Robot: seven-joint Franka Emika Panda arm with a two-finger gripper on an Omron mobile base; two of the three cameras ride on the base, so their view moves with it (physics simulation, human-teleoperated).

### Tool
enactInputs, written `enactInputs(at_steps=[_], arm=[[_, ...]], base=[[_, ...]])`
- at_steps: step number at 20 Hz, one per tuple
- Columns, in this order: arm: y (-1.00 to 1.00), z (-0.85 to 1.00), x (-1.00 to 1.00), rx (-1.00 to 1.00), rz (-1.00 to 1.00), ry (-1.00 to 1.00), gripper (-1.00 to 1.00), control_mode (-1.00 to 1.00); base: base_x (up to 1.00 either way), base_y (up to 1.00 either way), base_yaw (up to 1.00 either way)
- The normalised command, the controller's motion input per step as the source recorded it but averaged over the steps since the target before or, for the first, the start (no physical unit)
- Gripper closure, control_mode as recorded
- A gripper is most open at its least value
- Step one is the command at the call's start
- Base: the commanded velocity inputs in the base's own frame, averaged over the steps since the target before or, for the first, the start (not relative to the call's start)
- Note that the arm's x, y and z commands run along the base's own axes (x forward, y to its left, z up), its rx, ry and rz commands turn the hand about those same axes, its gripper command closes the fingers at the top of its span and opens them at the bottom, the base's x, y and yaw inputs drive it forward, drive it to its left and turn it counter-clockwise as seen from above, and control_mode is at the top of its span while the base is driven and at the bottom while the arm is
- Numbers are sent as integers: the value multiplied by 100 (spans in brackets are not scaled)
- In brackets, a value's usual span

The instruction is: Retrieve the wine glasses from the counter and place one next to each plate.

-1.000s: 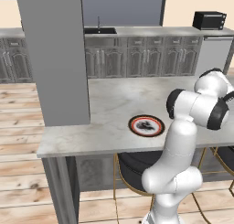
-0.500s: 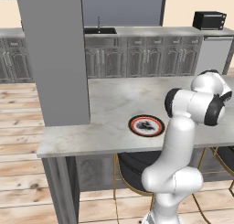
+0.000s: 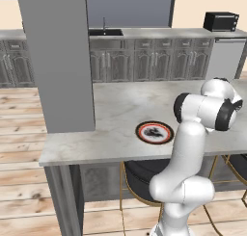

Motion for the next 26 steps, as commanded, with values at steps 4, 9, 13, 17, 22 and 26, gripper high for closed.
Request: enactInputs(at_steps=[4,9,13,17,22,26], arm=[[0,-21,13,0,0,1,100,-100],[0,-22,14,0,0,4,100,-100],[0,-17,26,0,0,3,100,-100],[0,-12,27,0,0,1,100,-100],[0,-13,29,0,0,1,100,-100],[-10,-15,20,0,0,0,100,-100]], base=[[0,0,0],[0,0,0],[0,0,0],[0,0,0],[0,0,0],[0,0,0]])
